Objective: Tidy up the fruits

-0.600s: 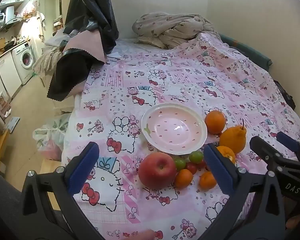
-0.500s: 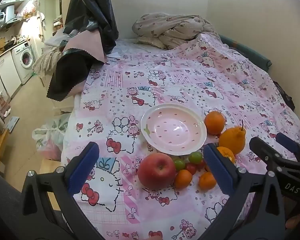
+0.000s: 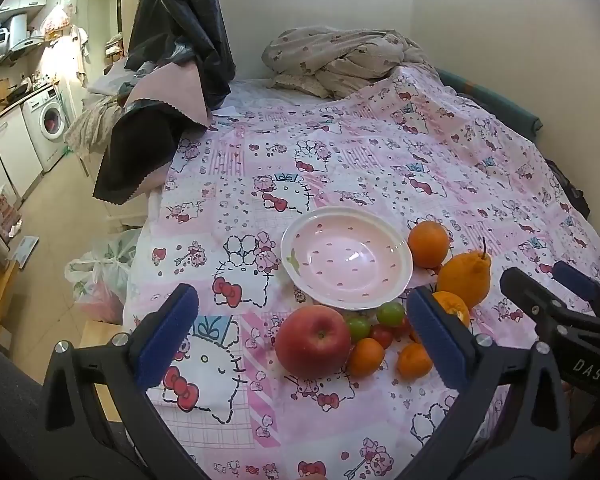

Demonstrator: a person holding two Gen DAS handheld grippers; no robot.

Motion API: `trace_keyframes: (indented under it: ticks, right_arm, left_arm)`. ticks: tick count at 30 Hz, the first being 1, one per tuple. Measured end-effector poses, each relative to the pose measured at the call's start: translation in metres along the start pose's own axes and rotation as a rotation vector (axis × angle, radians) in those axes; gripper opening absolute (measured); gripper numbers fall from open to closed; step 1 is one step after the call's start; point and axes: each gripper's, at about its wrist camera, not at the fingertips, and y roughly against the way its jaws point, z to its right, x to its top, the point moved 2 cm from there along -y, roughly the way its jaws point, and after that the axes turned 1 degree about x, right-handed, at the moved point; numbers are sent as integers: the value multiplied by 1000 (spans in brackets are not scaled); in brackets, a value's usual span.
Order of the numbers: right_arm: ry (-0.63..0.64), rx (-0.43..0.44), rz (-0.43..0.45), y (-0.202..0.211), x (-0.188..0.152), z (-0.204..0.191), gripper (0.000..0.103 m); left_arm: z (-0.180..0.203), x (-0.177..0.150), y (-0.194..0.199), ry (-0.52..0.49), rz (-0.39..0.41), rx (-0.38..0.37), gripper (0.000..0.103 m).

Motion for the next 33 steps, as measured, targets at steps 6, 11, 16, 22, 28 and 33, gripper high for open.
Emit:
trace_keyframes:
  ticks: [6, 11, 16, 22, 28, 33]
  right_arm:
    - [0, -1, 2, 0, 0, 0, 103]
    - [-1, 0, 2, 1, 0, 0, 103]
    - [-2, 0, 2, 1, 0, 1, 103]
    - [-2, 1, 2, 1, 0, 1, 103]
    - [-4, 1, 3, 1, 0, 0, 103]
    - [-5, 2, 3, 1, 0, 1, 103]
  left_arm:
    - [6, -3, 1, -8, 4, 5, 103]
    - [5, -3, 1, -8, 4, 4, 103]
    - [5, -3, 1, -7, 4, 4, 103]
    - [5, -3, 0, -7, 3, 4, 103]
    - [5, -3, 0, -7, 3, 4, 103]
    - [5, -3, 0, -6, 2, 4, 103]
